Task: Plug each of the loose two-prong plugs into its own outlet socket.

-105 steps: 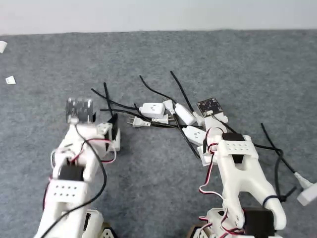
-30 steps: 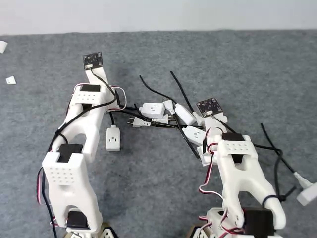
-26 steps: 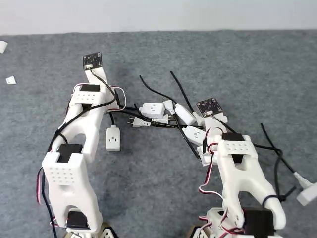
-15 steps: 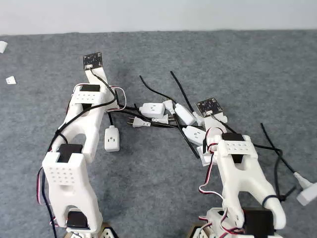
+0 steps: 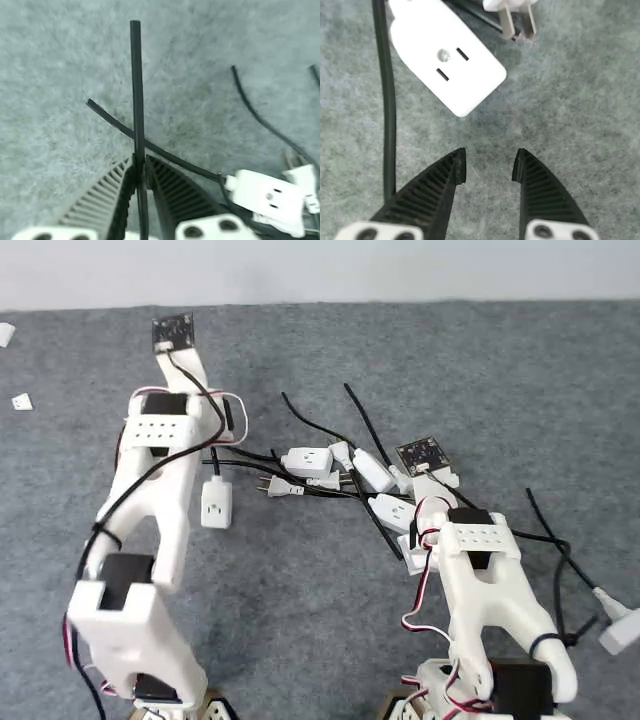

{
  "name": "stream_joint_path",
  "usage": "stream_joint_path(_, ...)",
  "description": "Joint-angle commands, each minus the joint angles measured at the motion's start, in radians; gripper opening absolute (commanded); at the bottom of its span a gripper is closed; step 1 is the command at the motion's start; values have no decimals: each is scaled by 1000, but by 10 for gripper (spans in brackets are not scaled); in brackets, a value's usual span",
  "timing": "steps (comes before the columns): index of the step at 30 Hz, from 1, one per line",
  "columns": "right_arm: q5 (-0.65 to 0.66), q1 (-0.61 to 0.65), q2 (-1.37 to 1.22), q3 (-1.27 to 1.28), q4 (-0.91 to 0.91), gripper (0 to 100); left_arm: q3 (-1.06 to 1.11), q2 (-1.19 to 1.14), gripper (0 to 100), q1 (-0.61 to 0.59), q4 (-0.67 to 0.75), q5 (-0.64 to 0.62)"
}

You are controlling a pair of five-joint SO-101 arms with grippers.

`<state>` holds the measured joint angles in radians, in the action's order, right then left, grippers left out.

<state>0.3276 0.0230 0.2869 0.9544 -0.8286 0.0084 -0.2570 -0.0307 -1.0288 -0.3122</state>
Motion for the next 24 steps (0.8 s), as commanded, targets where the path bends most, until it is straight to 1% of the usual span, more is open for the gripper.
stream_joint_path(1,12,2,-1,-54,-5,165,35,150,12,6,-9,15)
stream_joint_path(7,12,2,-1,-54,-4,165,219,387,12,15,-8,15)
stream_joint_path(13,12,2,-1,-54,-2,165,529,623,13,44,3,17)
stream_joint_path(16,12,2,-1,-54,-2,165,710,769,13,43,75,18)
stream_joint_path(19,12,2,-1,-54,-2,165,857,916,13,41,219,18)
stream_joint_path(21,12,2,-1,-54,-2,165,903,993,13,41,284,18)
stream_joint_path(24,12,2,-1,-54,-2,165,878,1008,13,49,284,14)
